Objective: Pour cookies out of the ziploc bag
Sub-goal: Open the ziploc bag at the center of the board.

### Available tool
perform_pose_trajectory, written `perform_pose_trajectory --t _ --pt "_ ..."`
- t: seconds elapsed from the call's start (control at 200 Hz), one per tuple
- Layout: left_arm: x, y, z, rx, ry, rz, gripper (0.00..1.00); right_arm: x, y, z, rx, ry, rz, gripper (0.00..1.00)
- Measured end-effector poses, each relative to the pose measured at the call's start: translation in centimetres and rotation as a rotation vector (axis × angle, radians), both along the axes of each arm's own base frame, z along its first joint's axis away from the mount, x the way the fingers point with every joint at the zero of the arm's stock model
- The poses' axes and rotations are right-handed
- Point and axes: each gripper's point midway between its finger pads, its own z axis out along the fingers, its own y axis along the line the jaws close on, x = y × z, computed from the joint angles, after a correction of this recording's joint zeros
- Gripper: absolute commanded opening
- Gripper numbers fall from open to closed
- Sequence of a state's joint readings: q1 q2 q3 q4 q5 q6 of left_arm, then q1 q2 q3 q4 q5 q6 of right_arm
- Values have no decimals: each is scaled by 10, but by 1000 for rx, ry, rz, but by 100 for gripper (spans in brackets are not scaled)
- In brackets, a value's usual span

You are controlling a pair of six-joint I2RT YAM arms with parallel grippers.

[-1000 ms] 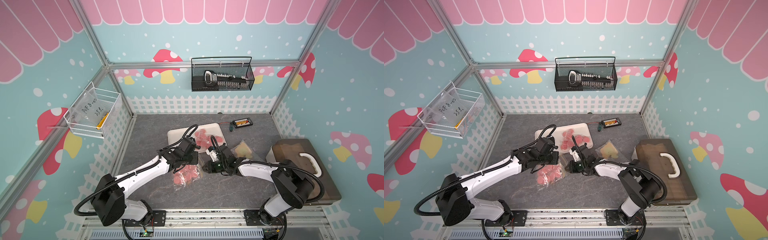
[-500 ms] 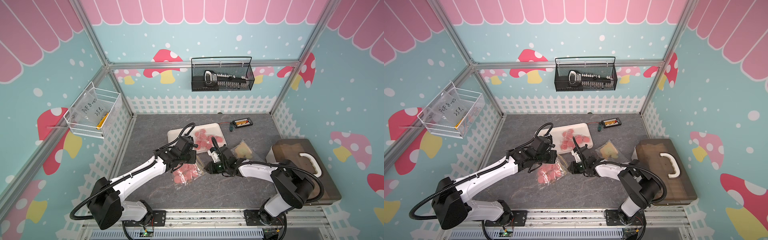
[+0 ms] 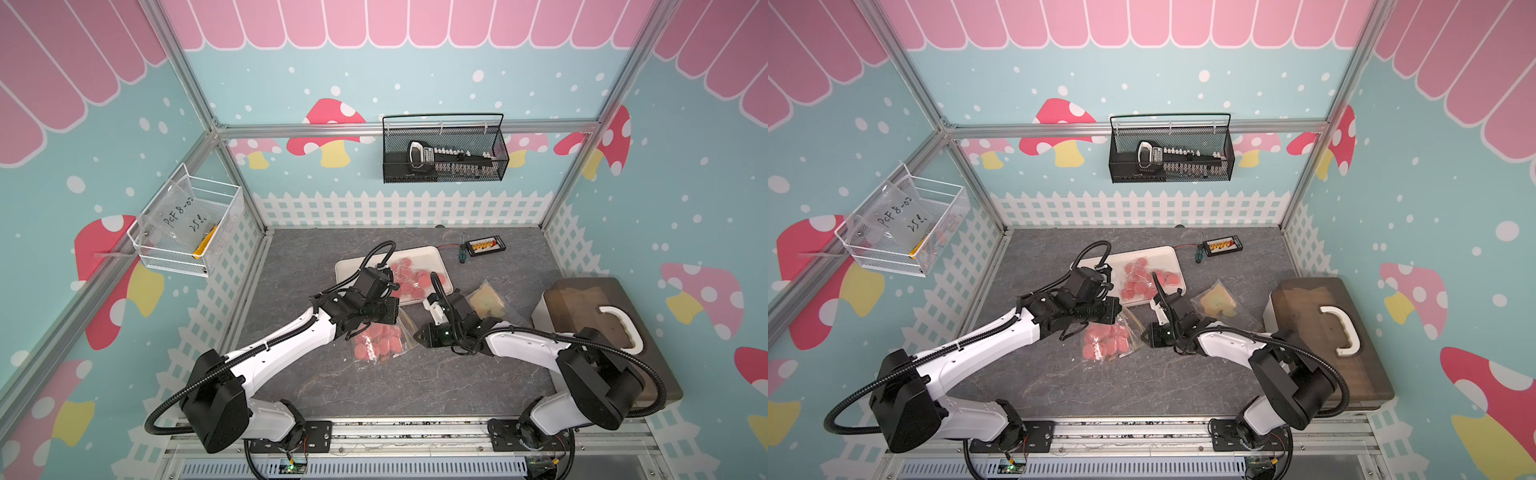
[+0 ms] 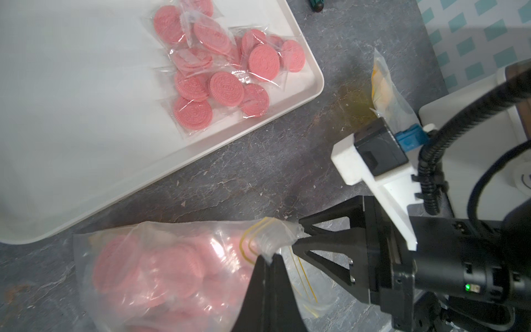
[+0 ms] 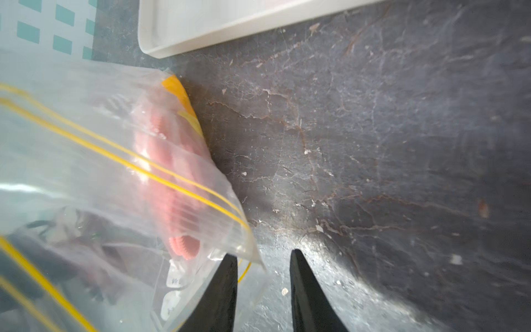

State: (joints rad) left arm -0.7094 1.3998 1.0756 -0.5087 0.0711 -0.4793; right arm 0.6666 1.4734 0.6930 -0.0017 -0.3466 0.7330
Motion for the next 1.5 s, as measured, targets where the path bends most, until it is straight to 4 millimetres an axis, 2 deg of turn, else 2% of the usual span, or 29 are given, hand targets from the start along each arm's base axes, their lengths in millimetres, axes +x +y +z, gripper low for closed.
perform_pose_trajectory --t 0.085,0.17,0.405,0.645,0.76,1.121,1.271,1.396,1.496 --pt "3 -6 1 -2 -4 -19 0 1 -6 11 -3 -38 7 61" --pt "5 -11 1 -2 -8 -35 0 3 -14 23 -7 -76 3 67" --pt "10 -21 1 -2 -23 -63 0 -1 -31 53 -16 -167 17 69" --pt "14 -32 -3 -4 -21 -80 0 -15 -28 80 27 -264 124 67" --pt "17 -38 0 -11 -23 -88 0 -19 -25 78 29 -270 168 64" --pt "19 -44 7 -27 -40 -95 0 -24 -18 50 19 -209 233 51" --pt "19 -44 7 -25 -42 -98 0 -25 -17 49 23 -213 243 46" --pt "20 -44 6 -21 -45 -103 0 -25 -16 48 24 -217 250 35" --pt "20 -44 3 -15 -42 -105 0 -25 -17 47 25 -218 250 34"
